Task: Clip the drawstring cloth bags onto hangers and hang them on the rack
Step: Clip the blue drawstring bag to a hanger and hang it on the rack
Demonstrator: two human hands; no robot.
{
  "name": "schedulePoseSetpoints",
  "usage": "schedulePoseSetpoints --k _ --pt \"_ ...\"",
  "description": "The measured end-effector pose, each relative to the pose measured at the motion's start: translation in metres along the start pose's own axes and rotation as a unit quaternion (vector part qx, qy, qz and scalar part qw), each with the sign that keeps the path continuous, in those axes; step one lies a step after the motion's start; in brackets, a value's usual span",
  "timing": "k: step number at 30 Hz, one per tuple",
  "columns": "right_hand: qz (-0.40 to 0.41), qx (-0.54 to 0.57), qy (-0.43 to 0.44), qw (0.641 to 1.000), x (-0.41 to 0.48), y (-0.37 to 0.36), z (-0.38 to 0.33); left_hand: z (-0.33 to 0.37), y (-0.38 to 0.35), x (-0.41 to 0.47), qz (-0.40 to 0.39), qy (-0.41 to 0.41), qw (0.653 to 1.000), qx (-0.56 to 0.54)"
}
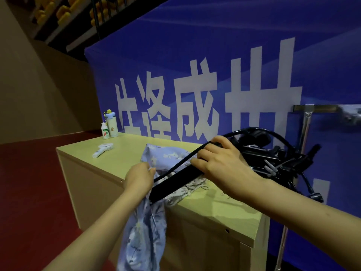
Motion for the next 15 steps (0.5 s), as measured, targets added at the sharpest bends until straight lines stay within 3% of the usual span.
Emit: schedulePoseSetpoints --k 4,9,15 --pt "-0.015 -0.011 -0.022 1.0 0.008 0.009 0.012 -0.005 0.004 0.001 0.0 -0.008 1.0 0.012" --pt "-0.104 -0.021 -0.01 0.994 0.006 -0.016 -0.015 0.043 -0.013 -0.002 -0.017 -0.085 0.993 -0.08" --pt "-0.114 -0.037 0.014 0.993 0.002 -0.034 -0.035 0.049 -0.028 -0.003 -0.046 -0.067 0.976 -0.202"
Point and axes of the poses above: each hand's wrist, its own x-axis towards the middle knuckle, its own y-axis out of the back of the hand, z = x × y, the point moved 9 cm from there along x, towards the middle knuckle, and after that the axes turned 15 degrees about -y, right-handed, at the moved point
